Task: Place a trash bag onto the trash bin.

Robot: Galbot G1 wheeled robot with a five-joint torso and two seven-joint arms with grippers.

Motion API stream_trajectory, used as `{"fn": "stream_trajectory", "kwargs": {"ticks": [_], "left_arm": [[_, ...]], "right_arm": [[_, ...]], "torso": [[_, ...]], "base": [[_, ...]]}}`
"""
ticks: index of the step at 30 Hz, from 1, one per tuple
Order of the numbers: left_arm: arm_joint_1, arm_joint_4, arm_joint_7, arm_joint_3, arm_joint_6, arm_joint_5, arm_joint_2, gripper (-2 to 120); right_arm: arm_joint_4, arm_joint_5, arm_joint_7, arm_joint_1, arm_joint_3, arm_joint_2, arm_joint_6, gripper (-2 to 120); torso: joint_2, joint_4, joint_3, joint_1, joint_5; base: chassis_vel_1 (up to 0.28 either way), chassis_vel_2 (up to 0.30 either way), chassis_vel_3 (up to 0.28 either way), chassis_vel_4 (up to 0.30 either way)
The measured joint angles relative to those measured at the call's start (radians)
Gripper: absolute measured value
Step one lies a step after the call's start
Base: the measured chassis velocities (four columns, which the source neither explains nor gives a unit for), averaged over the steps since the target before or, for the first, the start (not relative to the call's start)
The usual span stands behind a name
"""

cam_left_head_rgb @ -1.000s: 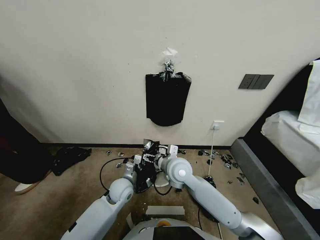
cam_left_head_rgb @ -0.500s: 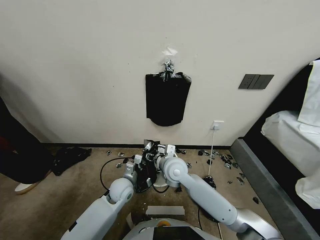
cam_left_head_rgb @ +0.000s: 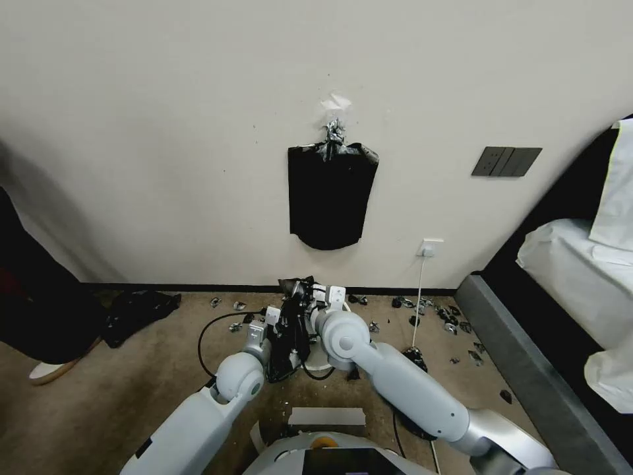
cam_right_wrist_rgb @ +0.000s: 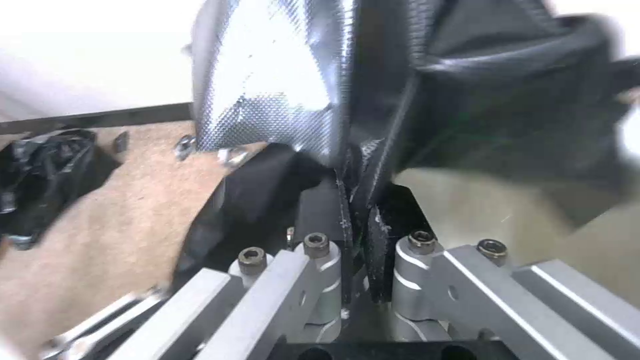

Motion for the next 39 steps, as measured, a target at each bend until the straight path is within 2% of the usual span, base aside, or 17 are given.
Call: {"fn": "stream_trajectory", "kwargs": {"ticks": [10, 16, 29, 34, 35, 39], "left_arm": [[0.013, 0.000, 0.011, -0.022, -0.021, 0.001, 0.004, 0], [0.026, 0.002, 0.031, -0.036, -0.042, 0.001, 0.009, 0], [0.032, 0.028, 0.029, -0.046, -0.066, 0.004, 0.002, 0], [0.032, 0.035, 0.031, -0.046, -0.076, 0.000, -0.006, 0], [0.030, 0.036, 0.032, -0.046, -0.081, -0.001, -0.007, 0], [0.031, 0.037, 0.031, -0.047, -0.081, -0.007, -0.008, 0]], "right_arm": [[-0.010, 0.031, -0.013, 0.068, 0.008, -0.058, -0.007, 7], [-0.006, 0.058, -0.034, 0.085, 0.049, -0.115, -0.011, 7], [0.006, 0.065, -0.055, 0.057, 0.133, -0.184, -0.011, 7], [0.013, 0.069, -0.060, 0.035, 0.145, -0.189, -0.014, 7], [0.013, 0.069, -0.062, 0.029, 0.146, -0.191, -0.016, 7], [0.014, 0.066, -0.070, 0.010, 0.152, -0.195, -0.019, 7]], "torso": [[0.000, 0.0003, 0.000, 0.000, 0.0000], [0.000, 0.0002, 0.000, 0.000, 0.0001], [0.000, 0.0004, 0.000, 0.000, 0.0001], [0.000, 0.0006, 0.000, 0.000, 0.0001], [0.000, -0.0003, 0.000, 0.000, -0.0005], [0.000, 0.0001, 0.000, 0.000, 0.0001]], "base": [[0.000, 0.000, 0.000, 0.000], [0.000, 0.000, 0.000, 0.000], [0.000, 0.000, 0.000, 0.000], [0.000, 0.000, 0.000, 0.000], [0.000, 0.000, 0.000, 0.000], [0.000, 0.000, 0.000, 0.000]]}}
